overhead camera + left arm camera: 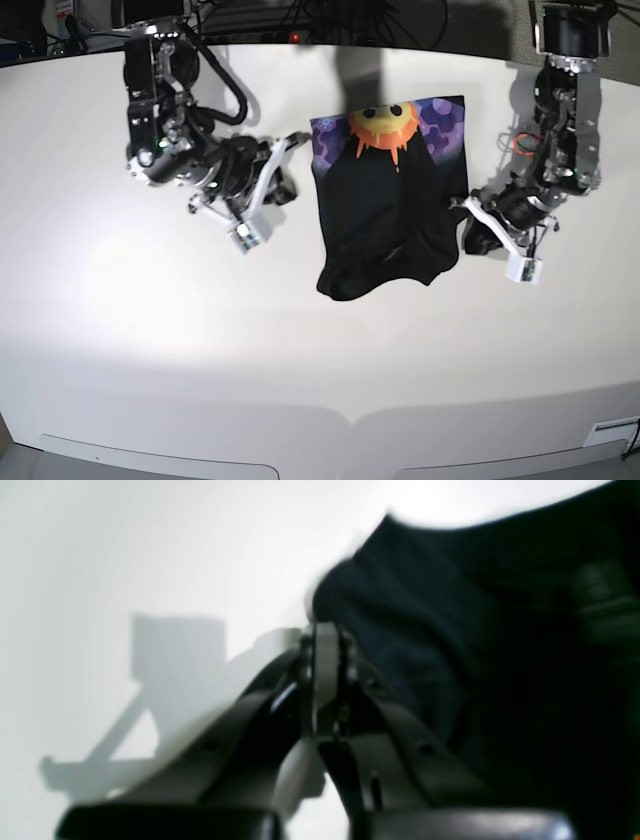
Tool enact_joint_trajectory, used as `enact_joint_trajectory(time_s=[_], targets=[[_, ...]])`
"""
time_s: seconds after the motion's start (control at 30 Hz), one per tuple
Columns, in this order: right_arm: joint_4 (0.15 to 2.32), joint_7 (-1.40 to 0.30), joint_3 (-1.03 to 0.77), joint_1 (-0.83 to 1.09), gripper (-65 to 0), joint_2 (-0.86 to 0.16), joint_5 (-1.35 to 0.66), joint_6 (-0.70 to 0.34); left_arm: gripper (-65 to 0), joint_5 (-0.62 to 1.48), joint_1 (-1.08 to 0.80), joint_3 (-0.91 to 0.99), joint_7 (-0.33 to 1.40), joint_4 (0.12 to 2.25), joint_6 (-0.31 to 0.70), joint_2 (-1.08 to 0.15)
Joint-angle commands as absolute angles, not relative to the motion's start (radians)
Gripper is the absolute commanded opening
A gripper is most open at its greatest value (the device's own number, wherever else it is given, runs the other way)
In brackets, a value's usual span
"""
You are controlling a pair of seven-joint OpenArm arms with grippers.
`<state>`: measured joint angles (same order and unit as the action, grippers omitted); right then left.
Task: Fold the T-shirt properly
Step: 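Grasp the shirt edges with both grippers and pull them apart, then open both grippers and lift them away from the shirt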
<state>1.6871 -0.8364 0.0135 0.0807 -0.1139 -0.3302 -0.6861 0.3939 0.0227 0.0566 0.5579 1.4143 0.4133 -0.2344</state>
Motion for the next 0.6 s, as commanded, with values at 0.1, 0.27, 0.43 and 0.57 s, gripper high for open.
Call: enact_joint_trajectory(time_s=[0.1,0.27,0.43,0.57], targets=[[1.734,-0.817,-0.065,0.067,-65.0,-0.150,-0.344,-0.691,-65.0,0.462,-0.017,0.060,0.555,1.578,0.418,-0.281],[1.735,-0.865,-0.164,0.074,-65.0,-0.219,-0.374,-0.688,-65.0,0.461,-0.147,0.079,0.554,1.742,0.387,-0.297],[1.766,-0.915,-0.319,0.115,-65.0,-0.258,-0.454,-0.690,-65.0,0.463,-0.307,0.174,0.553,1.891,0.358,-0.297],[1.824,-0.965,-0.442,0.186,-65.0,-0.261,-0.525,-0.694,-65.0,0.482,-0.438,0.263,0.553,1.951,0.358,-0.297]])
